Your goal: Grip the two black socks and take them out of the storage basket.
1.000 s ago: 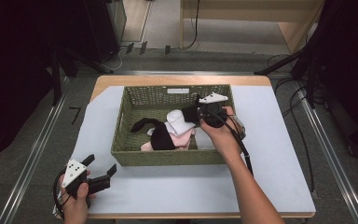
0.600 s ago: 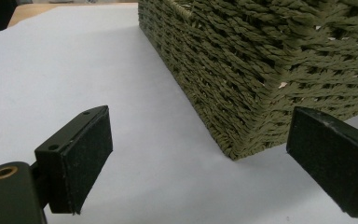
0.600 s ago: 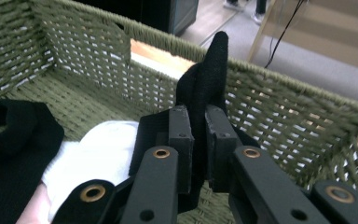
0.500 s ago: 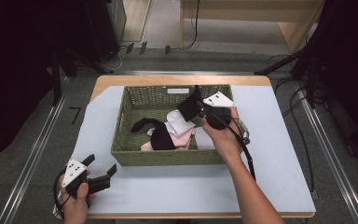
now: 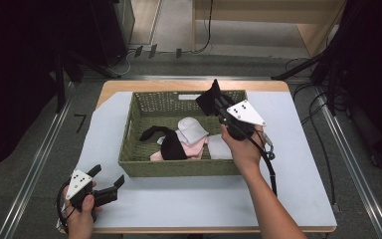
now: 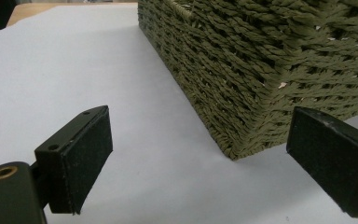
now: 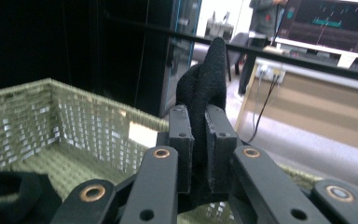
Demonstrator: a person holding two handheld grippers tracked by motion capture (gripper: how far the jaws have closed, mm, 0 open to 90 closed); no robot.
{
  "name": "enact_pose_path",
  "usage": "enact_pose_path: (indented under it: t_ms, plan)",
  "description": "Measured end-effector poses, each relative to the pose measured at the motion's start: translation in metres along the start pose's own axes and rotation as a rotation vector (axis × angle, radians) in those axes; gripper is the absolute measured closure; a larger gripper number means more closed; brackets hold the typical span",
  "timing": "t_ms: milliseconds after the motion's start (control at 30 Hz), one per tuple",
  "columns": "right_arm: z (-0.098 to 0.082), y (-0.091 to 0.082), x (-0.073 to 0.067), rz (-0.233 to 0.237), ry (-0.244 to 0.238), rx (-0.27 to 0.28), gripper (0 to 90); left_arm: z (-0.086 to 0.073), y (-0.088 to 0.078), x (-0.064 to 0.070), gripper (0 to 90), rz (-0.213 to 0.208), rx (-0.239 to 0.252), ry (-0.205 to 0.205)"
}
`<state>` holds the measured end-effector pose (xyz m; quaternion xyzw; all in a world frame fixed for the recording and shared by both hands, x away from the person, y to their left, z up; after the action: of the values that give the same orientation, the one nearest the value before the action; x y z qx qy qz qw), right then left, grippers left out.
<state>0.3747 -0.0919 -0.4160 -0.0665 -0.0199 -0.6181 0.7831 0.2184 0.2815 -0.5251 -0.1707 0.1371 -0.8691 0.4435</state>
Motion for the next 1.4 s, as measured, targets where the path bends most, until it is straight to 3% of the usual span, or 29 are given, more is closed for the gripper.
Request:
enact_pose_path:
  t_ms: [267, 633, 933, 1067, 1400]
  plan:
    - [0.009, -0.004, 0.003, -0.016, -0.009, 0.081, 83.8, 0.0, 0.001, 0.0, 8.0, 0.006, -0.008, -0.007]
    - [0.03, -0.016, 0.022, -0.034, 0.029, 0.117, 83.7, 0.0, 0.001, 0.0, 8.3, 0.012, -0.011, -0.002]
    - [0.055, -0.032, 0.051, -0.07, 0.059, 0.167, 83.7, 0.0, 0.001, 0.001, 8.3, 0.012, -0.005, 0.002]
    - [0.06, -0.045, 0.075, -0.105, 0.086, 0.187, 83.7, 0.0, 0.0, 0.0, 8.3, 0.012, 0.0, 0.001]
    - [0.05, -0.064, 0.114, -0.167, 0.1, 0.178, 83.7, 0.0, 0.001, 0.0, 8.3, 0.008, -0.003, 0.0]
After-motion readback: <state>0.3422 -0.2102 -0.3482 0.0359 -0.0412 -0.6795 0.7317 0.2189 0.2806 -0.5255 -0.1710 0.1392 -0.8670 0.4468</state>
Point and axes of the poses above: each handheld gripper's, and its own axes: y roughly forward along the jaws, z roughly out of its top, x roughly to its right, the point moved 5 cm from there along y, roughly forward along the jaws, and after that the axes turned 14 degrees about -z, right-handed, at the moved point
